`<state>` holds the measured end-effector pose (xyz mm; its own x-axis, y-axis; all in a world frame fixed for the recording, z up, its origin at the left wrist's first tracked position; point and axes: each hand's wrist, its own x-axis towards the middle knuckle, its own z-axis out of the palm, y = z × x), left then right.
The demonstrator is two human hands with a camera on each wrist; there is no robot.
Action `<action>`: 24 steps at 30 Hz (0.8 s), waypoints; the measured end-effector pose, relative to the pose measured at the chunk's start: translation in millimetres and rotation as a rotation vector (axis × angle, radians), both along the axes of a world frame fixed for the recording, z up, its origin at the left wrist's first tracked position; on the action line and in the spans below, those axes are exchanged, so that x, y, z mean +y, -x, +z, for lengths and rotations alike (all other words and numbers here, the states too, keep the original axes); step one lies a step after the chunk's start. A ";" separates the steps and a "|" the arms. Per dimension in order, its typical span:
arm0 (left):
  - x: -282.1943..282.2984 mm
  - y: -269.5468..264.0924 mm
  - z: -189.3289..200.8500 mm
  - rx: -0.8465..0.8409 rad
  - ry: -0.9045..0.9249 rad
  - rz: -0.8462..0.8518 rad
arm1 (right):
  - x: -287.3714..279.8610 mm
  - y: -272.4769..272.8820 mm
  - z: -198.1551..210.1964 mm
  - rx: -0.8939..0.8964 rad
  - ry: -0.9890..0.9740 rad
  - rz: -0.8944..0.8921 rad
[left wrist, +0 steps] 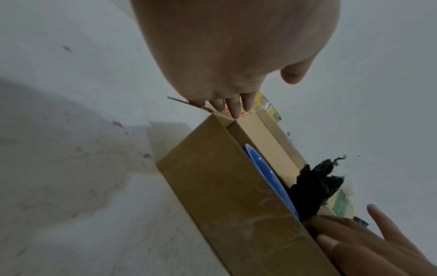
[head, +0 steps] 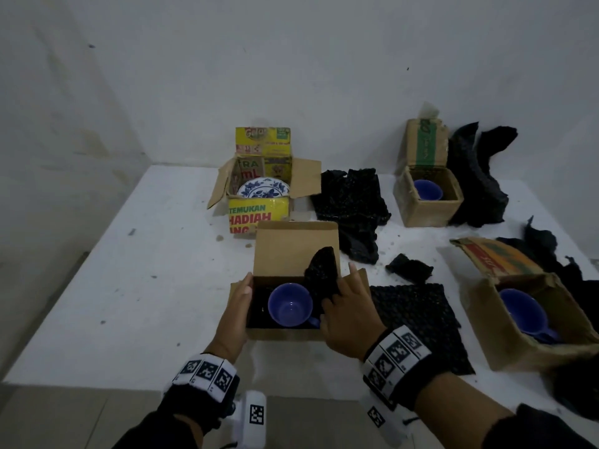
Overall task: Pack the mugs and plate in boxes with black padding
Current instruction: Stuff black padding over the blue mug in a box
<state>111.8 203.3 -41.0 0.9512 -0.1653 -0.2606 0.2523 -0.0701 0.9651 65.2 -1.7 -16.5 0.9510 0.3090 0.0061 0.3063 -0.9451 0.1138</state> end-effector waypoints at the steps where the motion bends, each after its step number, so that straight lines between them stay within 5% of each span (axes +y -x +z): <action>1: 0.6 -0.2 -1.4 0.035 0.065 0.007 | 0.1 -2.2 0.2 0.004 0.003 -0.005; 6: 5.1 -2.0 -13.3 0.116 0.096 -0.022 | 9.5 -19.2 17.2 0.166 -0.027 -0.067; 11: 6.4 6.7 -10.2 0.019 0.039 -0.080 | 22.2 -14.2 9.0 -0.034 -0.450 -0.117; 15: 6.1 9.7 -9.1 -0.016 0.079 -0.091 | 22.2 -0.7 -17.0 0.181 -0.429 -0.131; 24: 5.5 10.5 -9.4 -0.045 0.057 -0.121 | 29.9 -21.4 -33.2 0.251 -0.444 -0.345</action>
<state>101.4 208.9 -50.4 0.9340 -0.2923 -0.2052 0.2018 -0.0423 0.9785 86.6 28.3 -49.7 0.9848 0.0022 -0.1737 -0.0595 -0.9352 -0.3490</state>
